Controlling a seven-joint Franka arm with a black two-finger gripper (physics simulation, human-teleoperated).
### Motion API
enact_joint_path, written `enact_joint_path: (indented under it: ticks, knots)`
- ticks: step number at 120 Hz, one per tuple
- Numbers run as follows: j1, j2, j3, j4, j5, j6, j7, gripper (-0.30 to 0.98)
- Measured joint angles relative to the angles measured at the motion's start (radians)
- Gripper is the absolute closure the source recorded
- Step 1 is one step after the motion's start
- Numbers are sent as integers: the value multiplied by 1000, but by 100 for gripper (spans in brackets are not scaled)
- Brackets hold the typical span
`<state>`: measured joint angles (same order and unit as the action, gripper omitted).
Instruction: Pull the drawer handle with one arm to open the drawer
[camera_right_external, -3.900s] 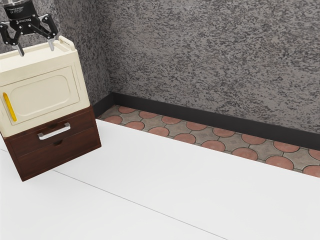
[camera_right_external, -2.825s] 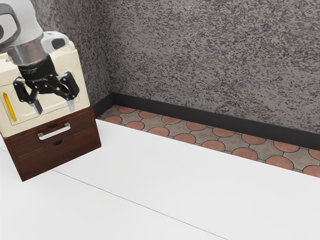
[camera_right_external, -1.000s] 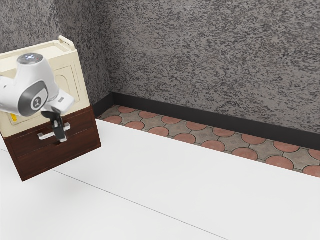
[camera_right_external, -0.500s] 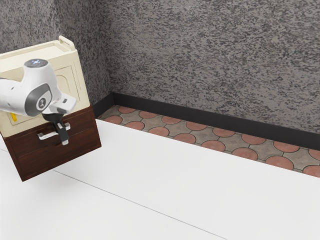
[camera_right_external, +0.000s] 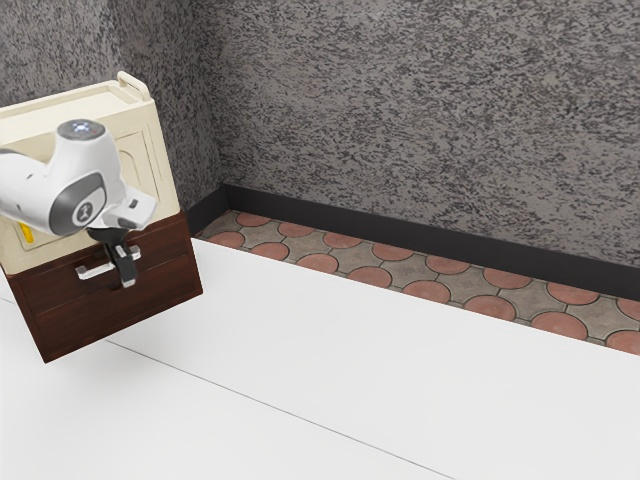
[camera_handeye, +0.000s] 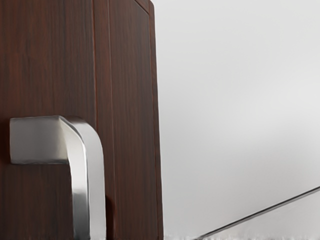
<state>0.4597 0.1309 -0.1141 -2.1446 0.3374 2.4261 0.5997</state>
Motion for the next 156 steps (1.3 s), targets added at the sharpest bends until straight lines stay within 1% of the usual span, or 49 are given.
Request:
enact_joint_path:
  ticks: [10, 19, 31, 42, 47, 49, 57, 66, 73, 76, 120, 139, 156]
  knots:
    - [-3, 1, 17, -1, 24, -3, -21, 2]
    - [-10, 3, 21, -4, 37, -5, -37, -1]
    - [-14, 4, 23, -5, 46, -7, -58, -1]
    - [-20, 11, 25, -5, 45, -9, -79, -10]
    - [-23, 18, 25, -5, 40, -10, -87, -22]
    - [-24, 20, 26, -5, 37, -11, -89, -24]
    - [-27, 24, 26, -5, 27, -13, -94, -26]
    - [-29, 25, 25, -5, 23, -14, -97, -22]
    - [-31, 21, 25, -5, 29, -14, -103, -4]
    - [-34, 20, 25, -5, 33, -14, -107, 0]
    - [-38, 25, 26, -18, 54, -19, -160, 0]
    - [-66, -1, 26, -45, 52, -17, -180, 1]
    - [-67, -43, 20, -94, 51, -15, -195, 2]
